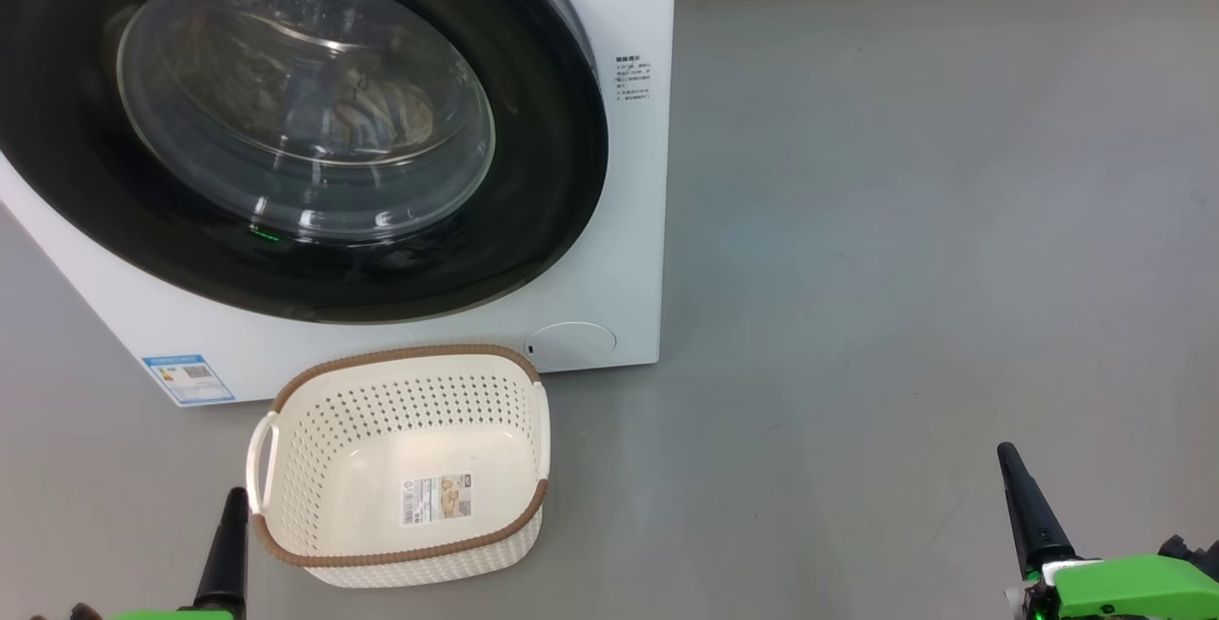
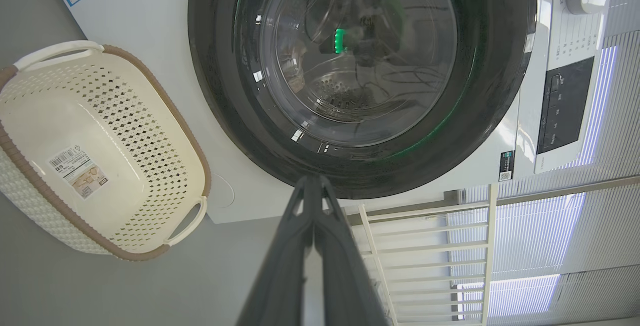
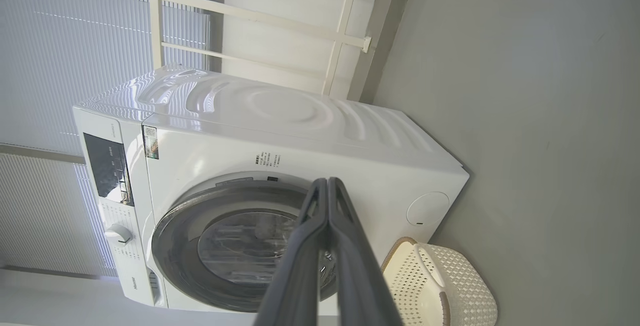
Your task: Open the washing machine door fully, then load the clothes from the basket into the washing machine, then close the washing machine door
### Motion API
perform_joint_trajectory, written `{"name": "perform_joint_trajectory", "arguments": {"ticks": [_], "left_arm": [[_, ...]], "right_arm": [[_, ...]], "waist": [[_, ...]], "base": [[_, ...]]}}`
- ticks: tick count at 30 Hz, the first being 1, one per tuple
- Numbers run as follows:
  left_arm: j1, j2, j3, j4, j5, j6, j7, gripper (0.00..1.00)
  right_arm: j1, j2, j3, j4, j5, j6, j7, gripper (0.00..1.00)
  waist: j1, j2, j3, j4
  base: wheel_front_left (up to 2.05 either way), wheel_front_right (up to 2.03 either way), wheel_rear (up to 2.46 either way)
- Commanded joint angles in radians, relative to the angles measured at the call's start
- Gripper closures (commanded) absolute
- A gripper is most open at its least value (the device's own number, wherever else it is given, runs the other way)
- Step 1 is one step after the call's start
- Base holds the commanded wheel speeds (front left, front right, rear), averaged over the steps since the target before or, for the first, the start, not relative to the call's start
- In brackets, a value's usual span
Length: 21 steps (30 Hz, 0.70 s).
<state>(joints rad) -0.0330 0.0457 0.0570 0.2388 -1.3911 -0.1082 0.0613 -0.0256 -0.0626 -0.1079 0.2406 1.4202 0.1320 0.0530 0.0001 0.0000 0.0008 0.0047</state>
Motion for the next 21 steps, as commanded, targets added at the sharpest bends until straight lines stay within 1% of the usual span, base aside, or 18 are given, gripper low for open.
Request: {"name": "perform_joint_trajectory", "arguments": {"ticks": [1, 2, 16, 21], "left_arm": [[-0.046, 0.010, 0.033, -0.011, -0.033, -0.012, 0.007, 1.00], [-0.049, 0.009, 0.036, -0.009, -0.056, -0.013, 0.013, 1.00], [-0.075, 0.004, 0.057, 0.007, -0.217, -0.022, 0.052, 1.00], [-0.075, 0.004, 0.057, 0.007, -0.217, -0.022, 0.052, 1.00]], "right_arm": [[-0.052, -0.003, 0.016, -0.021, 0.028, -0.001, 0.009, 1.00], [-0.055, -0.002, 0.015, -0.018, 0.049, -0.001, 0.014, 1.00], [-0.081, 0.004, 0.006, 0.004, 0.198, -0.001, 0.051, 1.00], [-0.081, 0.004, 0.005, 0.004, 0.197, -0.001, 0.051, 1.00]], "waist": [[0.0000, 0.0000, 0.000, 0.000], [0.0000, 0.0000, 0.000, -0.001], [0.0000, 0.0000, 0.002, -0.005], [0.0000, 0.0000, 0.002, -0.005]], "base": [[0.00, 0.00, 0.00], [0.00, 0.00, 0.00], [0.00, 0.00, 0.00], [0.00, 0.00, 0.00]]}}
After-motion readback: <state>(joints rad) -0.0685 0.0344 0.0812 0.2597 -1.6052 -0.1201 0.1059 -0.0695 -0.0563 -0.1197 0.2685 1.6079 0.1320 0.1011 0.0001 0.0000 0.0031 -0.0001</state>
